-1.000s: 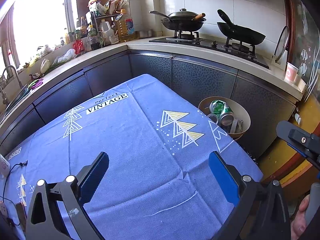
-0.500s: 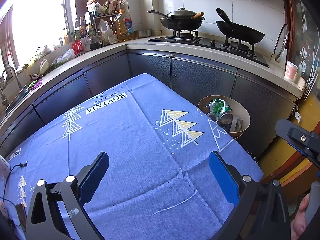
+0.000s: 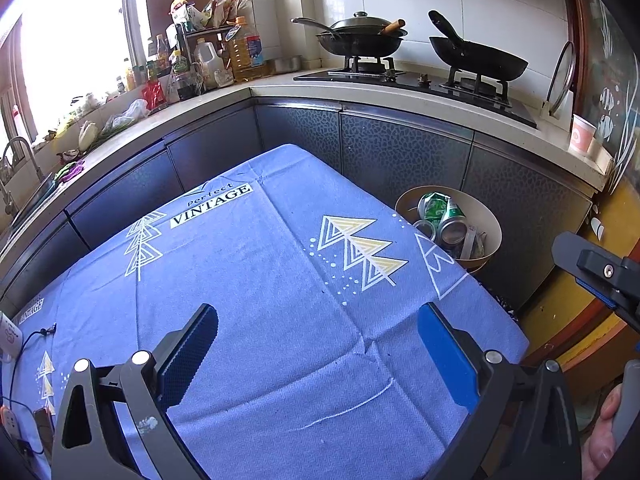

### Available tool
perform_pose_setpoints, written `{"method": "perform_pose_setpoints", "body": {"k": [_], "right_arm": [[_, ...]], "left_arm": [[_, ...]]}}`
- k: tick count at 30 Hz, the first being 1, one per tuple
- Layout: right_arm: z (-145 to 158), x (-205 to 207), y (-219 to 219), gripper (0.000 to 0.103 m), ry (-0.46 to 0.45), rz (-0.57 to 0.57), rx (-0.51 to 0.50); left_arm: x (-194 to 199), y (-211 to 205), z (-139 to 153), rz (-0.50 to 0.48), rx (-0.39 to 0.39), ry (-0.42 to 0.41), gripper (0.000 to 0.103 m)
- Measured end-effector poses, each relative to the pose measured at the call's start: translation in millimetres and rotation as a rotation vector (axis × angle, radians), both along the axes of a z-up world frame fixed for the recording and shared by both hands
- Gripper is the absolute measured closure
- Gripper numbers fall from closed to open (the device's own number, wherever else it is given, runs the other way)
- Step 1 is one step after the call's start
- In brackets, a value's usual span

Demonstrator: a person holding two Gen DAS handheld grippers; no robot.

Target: Collect trash

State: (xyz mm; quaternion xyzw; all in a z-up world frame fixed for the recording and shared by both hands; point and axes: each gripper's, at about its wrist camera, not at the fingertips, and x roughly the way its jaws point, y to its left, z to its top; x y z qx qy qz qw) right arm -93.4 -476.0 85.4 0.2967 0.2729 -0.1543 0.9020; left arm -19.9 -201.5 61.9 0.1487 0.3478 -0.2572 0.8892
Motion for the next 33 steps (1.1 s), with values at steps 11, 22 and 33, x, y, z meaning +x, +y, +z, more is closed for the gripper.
{"method": "perform_pose_setpoints", "body": {"k": [11, 22, 33], "right_arm": [[-2.7, 0.0, -3.6, 0.005, 0.002, -0.003, 0.006], [-5.9, -1.2, -5.0, 0.005, 0.003, -0.007, 0.009], [-6.3, -4.7, -7.2, 0.005, 0.001, -0.015, 0.011]], "left_arm": [[3.0, 0.5, -3.2, 0.004, 0.008, 0.000, 0.004], [3.1, 0.7, -4.9, 0.002, 0.015, -0.005, 0.004], [1.6, -2.7, -6.3, -0.008, 0.020, -0.003, 0.004]]}}
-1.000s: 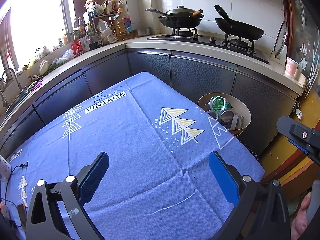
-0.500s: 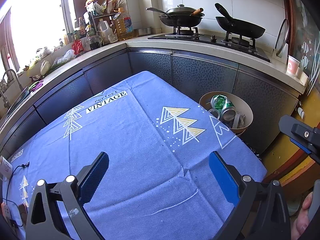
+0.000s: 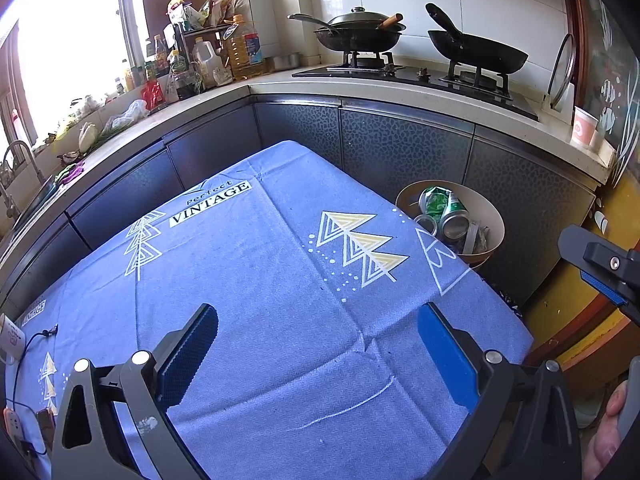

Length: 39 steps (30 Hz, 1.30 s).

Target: Collect trash

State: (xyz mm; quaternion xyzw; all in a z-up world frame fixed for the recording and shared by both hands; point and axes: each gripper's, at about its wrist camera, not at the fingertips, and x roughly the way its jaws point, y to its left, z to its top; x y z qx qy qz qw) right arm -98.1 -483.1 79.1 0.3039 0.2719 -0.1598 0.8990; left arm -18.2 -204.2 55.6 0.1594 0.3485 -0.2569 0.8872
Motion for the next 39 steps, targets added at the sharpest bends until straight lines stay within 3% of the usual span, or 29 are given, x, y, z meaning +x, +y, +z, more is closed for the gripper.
{"method": "perform_pose_setpoints", "body": {"k": [39], "right_arm": [[19.3, -5.0, 13.6, 0.005, -0.018, 0.004, -0.036]], "left_arm": [[-1.8, 2.6, 10.1, -0.050, -0.025, 0.022, 0.004]]}}
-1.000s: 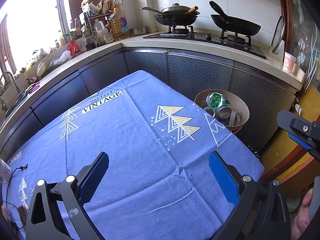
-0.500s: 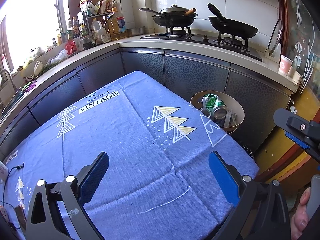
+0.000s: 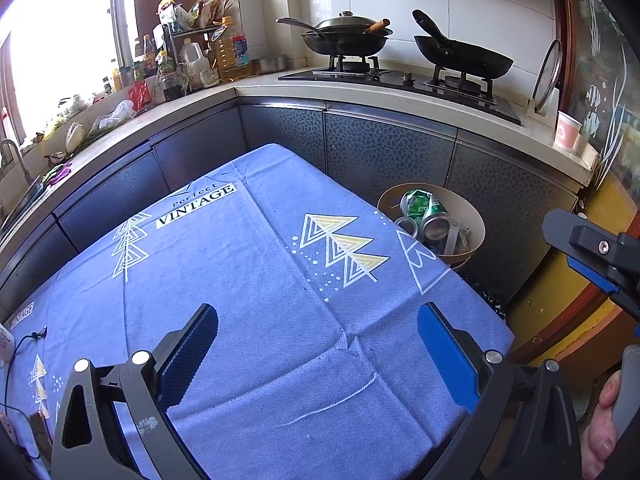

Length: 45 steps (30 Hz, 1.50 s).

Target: Collect trash

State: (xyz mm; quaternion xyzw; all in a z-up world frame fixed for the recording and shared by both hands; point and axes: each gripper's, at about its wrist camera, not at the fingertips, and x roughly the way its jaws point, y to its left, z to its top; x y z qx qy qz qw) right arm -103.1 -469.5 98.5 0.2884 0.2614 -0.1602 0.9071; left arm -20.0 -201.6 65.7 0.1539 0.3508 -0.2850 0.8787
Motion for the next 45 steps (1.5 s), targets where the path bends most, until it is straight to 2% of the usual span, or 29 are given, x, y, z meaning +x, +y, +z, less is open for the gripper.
{"method": "perform_pose_setpoints", "body": {"k": [45], "right_arm": [[-4.5, -1.6, 1.9, 0.005, 0.004, -0.005, 0.006]], "left_arm": [[3.3, 2.3, -2.1, 0.003, -0.012, 0.021, 0.004]]}}
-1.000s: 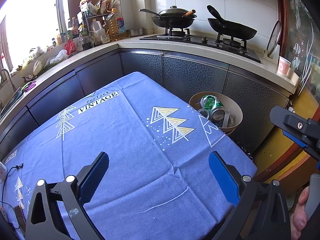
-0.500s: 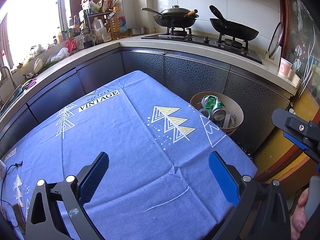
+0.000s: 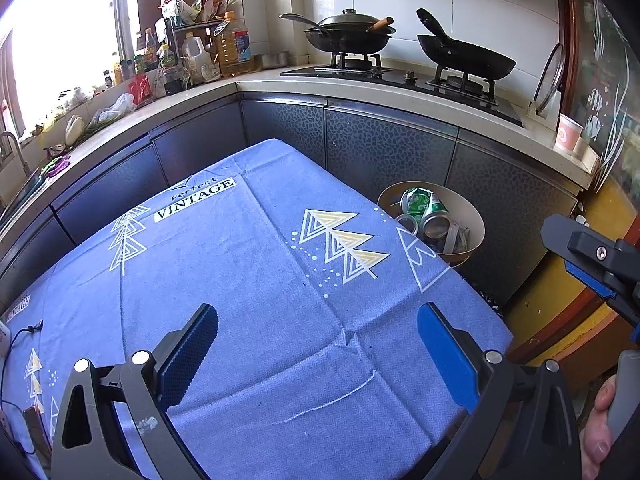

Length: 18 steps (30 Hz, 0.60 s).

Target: Collect trash

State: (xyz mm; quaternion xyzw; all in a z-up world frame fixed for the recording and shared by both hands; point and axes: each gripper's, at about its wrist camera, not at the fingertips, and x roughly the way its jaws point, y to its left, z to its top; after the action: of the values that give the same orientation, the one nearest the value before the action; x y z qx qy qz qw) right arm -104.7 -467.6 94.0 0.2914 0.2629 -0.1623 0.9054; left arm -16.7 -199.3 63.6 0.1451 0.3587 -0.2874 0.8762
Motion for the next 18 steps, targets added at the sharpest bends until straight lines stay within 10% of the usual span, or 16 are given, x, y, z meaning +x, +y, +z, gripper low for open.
{"method": "perform_pose_setpoints", "body": {"k": [18], "right_arm": [[-2.9, -1.8, -0.4, 0.005, 0.000, -0.004, 0.001]], "left_arm": [[-0.3, -0.4, -0.4, 0.001, 0.000, 0.000, 0.004]]}}
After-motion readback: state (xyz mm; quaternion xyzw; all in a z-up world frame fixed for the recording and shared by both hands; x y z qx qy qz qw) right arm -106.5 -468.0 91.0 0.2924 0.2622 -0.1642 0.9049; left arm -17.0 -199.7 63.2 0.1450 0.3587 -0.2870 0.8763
